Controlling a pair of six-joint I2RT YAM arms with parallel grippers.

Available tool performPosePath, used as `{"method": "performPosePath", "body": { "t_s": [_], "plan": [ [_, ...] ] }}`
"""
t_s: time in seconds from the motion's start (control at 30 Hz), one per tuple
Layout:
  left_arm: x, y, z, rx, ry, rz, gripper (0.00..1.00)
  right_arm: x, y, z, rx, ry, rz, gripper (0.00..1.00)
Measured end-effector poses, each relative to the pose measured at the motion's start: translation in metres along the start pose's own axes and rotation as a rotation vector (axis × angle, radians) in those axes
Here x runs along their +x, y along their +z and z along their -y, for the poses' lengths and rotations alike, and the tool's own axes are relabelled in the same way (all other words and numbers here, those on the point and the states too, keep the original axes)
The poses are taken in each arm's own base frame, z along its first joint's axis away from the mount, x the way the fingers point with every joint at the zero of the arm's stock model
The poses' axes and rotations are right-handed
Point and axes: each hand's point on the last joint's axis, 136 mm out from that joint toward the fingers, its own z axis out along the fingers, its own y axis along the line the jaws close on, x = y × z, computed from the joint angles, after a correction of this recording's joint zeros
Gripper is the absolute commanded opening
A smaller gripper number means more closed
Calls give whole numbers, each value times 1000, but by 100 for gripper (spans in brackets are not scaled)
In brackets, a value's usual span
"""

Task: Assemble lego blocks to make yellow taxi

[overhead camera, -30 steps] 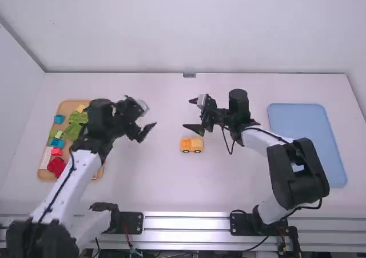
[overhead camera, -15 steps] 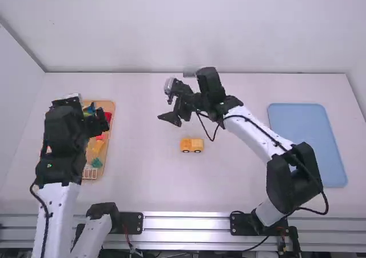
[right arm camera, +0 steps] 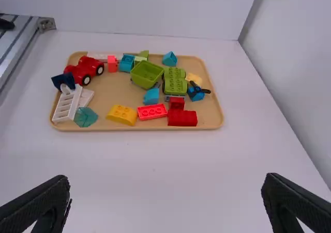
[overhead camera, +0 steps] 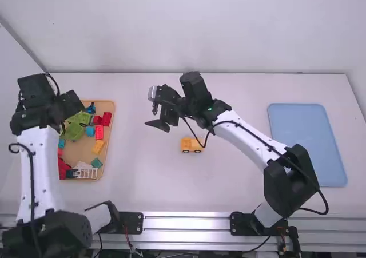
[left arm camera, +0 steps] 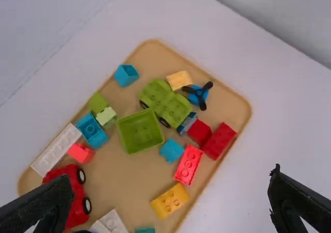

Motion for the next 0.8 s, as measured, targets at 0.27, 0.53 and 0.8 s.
{"method": "performPosePath", "body": {
  "t_s": [0.27,0.53,0.8],
  "plan": [
    [-38,57,17,3,7,-169,99,6,-4,12,48,-10,-23,99],
    [-66,112,30,-11,56,-291,99,9,-6,16,58,-7,-31,99],
    [-67,179,36,-20,145,-371,99,12,-8,18,63,1,-38,99]
  ]
}}
